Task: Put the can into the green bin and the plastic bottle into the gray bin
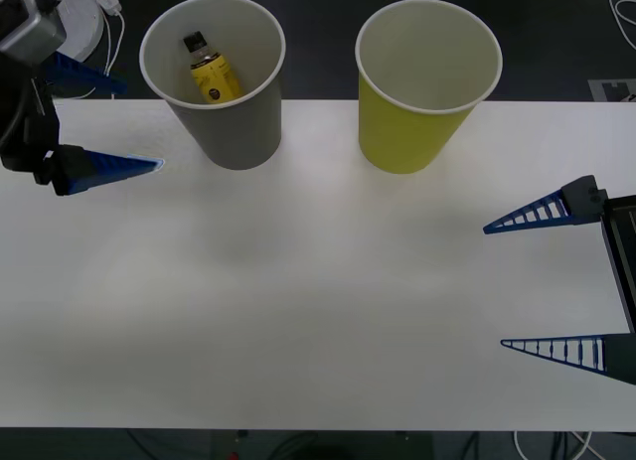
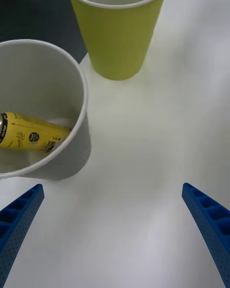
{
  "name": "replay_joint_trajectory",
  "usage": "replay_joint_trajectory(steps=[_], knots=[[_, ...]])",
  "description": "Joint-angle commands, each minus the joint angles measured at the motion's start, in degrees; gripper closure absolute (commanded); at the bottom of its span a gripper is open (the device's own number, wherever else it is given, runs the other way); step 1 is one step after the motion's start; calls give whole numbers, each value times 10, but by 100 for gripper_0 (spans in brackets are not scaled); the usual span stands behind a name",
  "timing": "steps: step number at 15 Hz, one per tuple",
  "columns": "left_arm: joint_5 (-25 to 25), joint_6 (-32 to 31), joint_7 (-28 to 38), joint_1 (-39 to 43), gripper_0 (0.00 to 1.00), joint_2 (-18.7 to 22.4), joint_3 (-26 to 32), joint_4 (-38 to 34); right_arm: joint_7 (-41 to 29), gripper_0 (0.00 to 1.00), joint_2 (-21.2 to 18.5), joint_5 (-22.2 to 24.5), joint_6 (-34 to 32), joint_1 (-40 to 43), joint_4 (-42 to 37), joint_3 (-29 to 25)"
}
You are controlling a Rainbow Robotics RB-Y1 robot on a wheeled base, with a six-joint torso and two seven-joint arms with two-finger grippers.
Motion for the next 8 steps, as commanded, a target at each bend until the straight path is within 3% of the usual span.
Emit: replay_joint_trajectory(steps=[1, 8], knots=[[38, 14, -70, 53, 0, 0, 27, 0, 0, 0, 0, 0, 0, 0, 0, 0], [106, 16, -254, 172, 0, -1, 74, 0, 0, 0, 0, 0, 0, 0, 0, 0]])
